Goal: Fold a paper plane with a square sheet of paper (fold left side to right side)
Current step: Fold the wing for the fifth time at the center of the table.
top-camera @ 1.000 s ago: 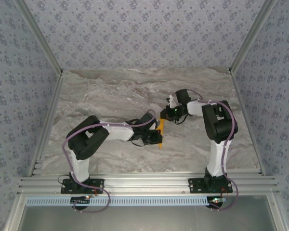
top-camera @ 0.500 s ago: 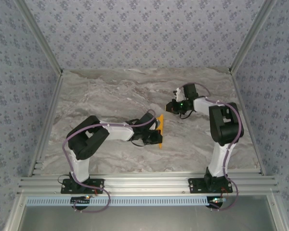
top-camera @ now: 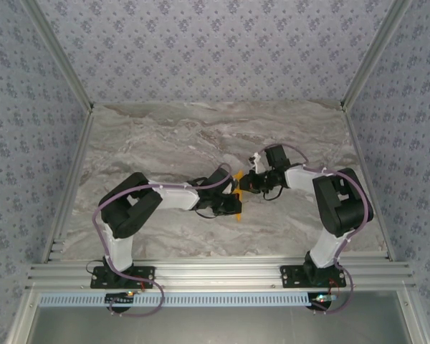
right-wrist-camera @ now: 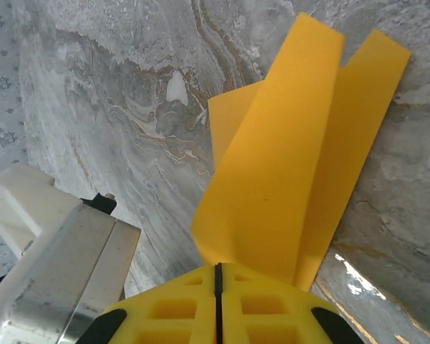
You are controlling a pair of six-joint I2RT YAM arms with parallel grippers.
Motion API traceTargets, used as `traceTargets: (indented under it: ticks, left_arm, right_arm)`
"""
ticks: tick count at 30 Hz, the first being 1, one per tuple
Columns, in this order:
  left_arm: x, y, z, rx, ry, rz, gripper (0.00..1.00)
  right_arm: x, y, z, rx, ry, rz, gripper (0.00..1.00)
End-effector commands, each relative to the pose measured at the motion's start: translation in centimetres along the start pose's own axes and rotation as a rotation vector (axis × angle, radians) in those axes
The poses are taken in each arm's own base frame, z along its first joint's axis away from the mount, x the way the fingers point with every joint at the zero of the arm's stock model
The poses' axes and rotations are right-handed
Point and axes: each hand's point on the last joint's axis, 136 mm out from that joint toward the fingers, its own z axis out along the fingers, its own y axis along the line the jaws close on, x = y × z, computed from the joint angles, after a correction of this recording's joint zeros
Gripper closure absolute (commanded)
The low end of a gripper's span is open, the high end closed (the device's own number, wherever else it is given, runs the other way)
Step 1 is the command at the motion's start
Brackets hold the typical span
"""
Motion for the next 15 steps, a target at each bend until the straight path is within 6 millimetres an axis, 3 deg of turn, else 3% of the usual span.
traceTargets:
  ticks: [1,8,15]
  left_arm:
    - [4.2,5.1,0.9,-0.186,0.12,-0.05,0.97]
    - [3.4,3.5,-0.1,-0.153,0.099,-0.008,0.95]
    - [1.0,-1.0,-2.8,-0.07,0.033,0.065,0.89]
  right_arm:
    - [0.0,-0.8,1.2,0.014,0.027,0.033,0.9]
    - [1.7,-4.3,2.5,0.152,0.12,0.113,0.9]
    - [3.4,-6.4,2.3,0.253,0.176,0.16,0.91]
